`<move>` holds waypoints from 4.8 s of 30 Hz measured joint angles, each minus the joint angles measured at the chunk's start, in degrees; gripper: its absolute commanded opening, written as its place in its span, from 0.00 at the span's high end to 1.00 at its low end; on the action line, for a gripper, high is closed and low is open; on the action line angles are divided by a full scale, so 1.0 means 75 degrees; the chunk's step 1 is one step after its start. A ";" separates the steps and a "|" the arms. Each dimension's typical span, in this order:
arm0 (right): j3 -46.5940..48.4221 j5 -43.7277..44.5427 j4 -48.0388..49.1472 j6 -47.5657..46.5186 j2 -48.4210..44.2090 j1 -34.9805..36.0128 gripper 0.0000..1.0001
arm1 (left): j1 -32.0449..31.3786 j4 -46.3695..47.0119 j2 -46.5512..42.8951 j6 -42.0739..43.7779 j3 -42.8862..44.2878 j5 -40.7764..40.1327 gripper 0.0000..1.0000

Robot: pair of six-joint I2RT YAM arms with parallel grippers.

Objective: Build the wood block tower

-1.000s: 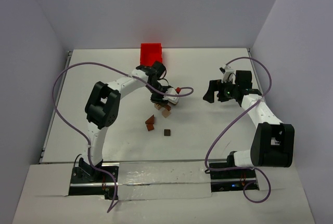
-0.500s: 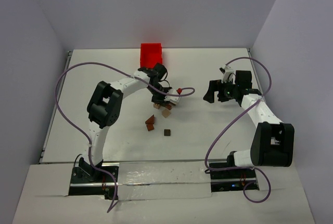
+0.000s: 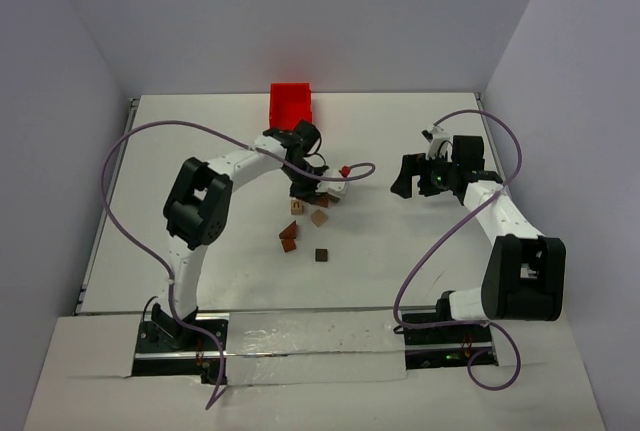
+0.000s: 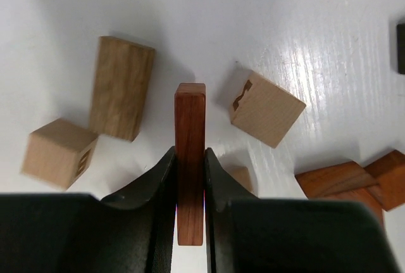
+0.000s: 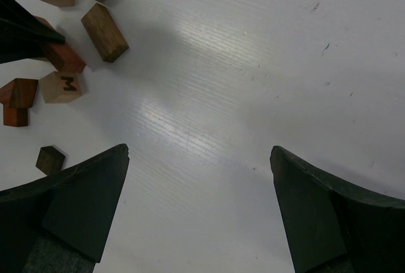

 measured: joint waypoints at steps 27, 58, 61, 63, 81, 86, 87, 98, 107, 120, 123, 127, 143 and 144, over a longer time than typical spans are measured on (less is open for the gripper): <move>0.0009 0.0293 0.0026 0.0087 0.0000 0.0000 0.00 | 0.0400 0.3212 0.1443 -0.2757 0.1493 -0.2051 1.00; 0.0012 0.0277 0.0026 0.0143 0.0000 0.0000 0.00 | -0.1596 0.3970 -0.1666 -0.4188 -0.3276 -0.1119 1.00; 0.0012 0.0243 0.0026 0.0143 -0.0003 0.0000 0.00 | -0.1606 0.3896 -0.1694 -0.4392 -0.3165 -0.1133 1.00; 0.0012 0.0200 0.0026 0.0143 -0.0003 0.0000 0.00 | -0.1527 0.3737 -0.1698 -0.4485 -0.2894 -0.1152 1.00; 0.0012 0.0143 0.0026 0.0140 -0.0096 0.0000 0.00 | 0.0309 0.3394 -0.1531 -0.4414 -0.1828 -0.1831 1.00; 0.0012 0.0146 0.0026 0.0140 -0.0112 0.0000 0.00 | 0.0295 0.3513 -0.1518 -0.4462 -0.2690 -0.1828 1.00; 0.0012 0.0146 0.0026 0.0140 -0.0115 0.0000 0.00 | 0.0295 0.3517 -0.1518 -0.4480 -0.2859 -0.1826 1.00; 0.0012 0.0140 0.0026 0.0140 -0.0117 0.0000 0.00 | -0.0024 0.3825 -0.2611 -0.4880 -0.4530 -0.1525 1.00; 0.0012 0.0137 0.0026 0.0140 -0.0121 0.0000 0.00 | -0.0798 0.3821 -0.3063 -0.5243 -0.4809 -0.1183 1.00; 0.0012 0.0136 0.0026 0.0140 -0.0172 0.0000 0.00 | -0.0641 0.2097 -0.2932 -0.4457 -0.2951 -0.0521 1.00; 0.0012 0.0130 0.0022 0.0140 -0.0172 0.0000 0.00 | -0.0366 0.1234 -0.2558 -0.3865 -0.1838 -0.0136 0.99; 0.0012 0.0131 0.0023 0.0140 -0.0172 0.0000 0.00 | 0.0009 -0.0198 -0.1515 -0.2830 -0.0195 0.0424 0.96; 0.0015 0.0108 0.0018 0.0111 -0.0061 0.0000 0.00 | 0.0553 -0.2620 0.1014 -0.1356 0.1224 0.1378 0.87; 0.0015 0.0106 0.0017 0.0111 -0.0039 0.0000 0.00 | 0.0589 -0.2593 0.1018 -0.1374 0.1224 0.1428 0.85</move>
